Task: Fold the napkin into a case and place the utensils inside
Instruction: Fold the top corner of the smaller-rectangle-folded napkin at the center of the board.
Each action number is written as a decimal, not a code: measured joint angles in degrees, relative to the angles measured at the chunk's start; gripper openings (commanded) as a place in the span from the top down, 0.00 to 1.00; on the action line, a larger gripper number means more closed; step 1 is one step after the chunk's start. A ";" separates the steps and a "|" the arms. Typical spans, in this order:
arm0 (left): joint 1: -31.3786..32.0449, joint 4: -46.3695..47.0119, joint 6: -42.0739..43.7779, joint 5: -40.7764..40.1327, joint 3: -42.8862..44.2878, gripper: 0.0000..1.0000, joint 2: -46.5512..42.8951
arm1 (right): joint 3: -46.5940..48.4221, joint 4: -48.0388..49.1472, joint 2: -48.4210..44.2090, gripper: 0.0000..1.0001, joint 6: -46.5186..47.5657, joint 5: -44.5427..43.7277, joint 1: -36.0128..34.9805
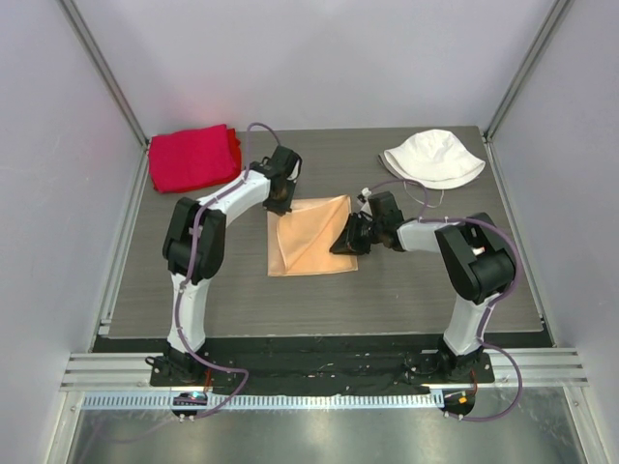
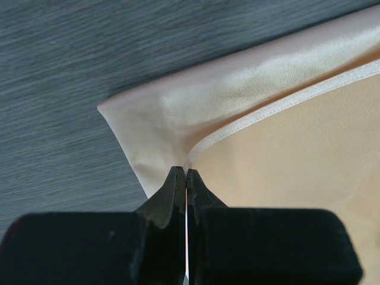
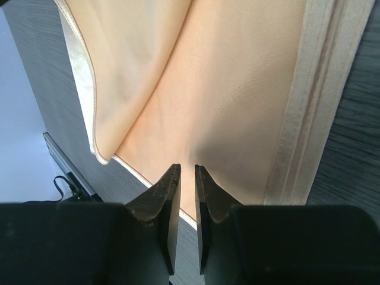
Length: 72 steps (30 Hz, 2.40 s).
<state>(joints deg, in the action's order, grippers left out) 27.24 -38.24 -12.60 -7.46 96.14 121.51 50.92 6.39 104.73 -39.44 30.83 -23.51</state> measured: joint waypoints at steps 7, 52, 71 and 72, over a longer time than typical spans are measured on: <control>-0.17 -0.17 1.38 -2.01 3.04 1.00 1.07 | -0.57 0.87 0.96 0.79 -0.13 0.39 0.00; -3.39 -1.53 2.82 -5.55 9.70 1.00 8.20 | 9.44 -4.94 1.79 0.42 1.64 0.61 0.07; -4.07 -1.38 1.90 -5.62 9.70 1.00 8.24 | 30.45 -6.12 16.39 0.14 1.60 1.92 2.23; -4.15 -1.36 1.81 -5.57 9.70 1.00 8.28 | 31.08 -6.08 17.05 0.14 1.44 2.16 2.29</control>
<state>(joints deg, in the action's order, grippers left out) 23.09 -39.59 -10.79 -13.04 105.84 129.80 82.00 0.32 121.78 -38.00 32.99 -21.21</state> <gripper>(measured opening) 0.020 0.856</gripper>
